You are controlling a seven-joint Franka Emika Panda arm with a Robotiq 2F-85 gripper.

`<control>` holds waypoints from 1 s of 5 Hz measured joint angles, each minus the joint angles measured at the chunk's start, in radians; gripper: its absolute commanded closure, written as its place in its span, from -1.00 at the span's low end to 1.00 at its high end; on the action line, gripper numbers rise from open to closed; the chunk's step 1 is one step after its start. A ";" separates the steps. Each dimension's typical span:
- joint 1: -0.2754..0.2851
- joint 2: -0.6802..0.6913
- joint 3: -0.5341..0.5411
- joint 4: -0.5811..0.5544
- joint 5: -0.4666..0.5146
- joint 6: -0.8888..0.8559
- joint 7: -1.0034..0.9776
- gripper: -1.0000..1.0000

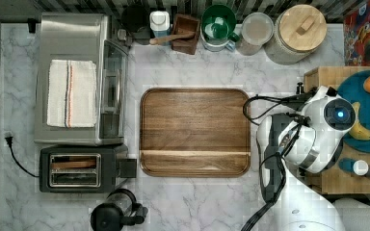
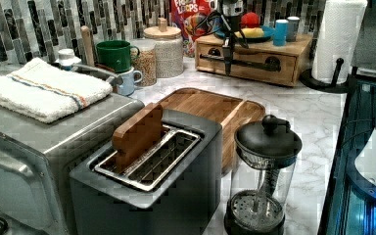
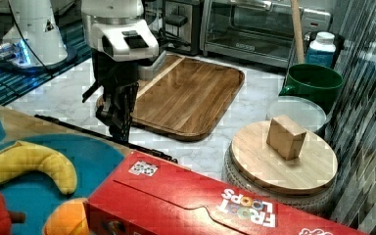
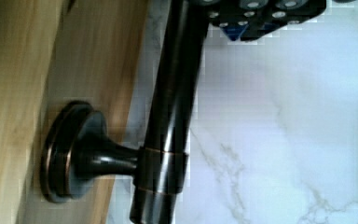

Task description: Close the drawer.

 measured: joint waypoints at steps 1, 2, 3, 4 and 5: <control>0.001 0.002 0.000 0.004 0.000 -0.005 0.000 1.00; -0.001 0.003 -0.001 0.006 0.020 -0.007 -0.005 1.00; -0.004 0.005 0.002 0.008 0.021 -0.007 -0.007 1.00; -0.003 0.005 0.002 0.008 0.017 -0.011 -0.022 1.00; -0.011 0.006 0.009 0.010 0.016 -0.011 -0.024 1.00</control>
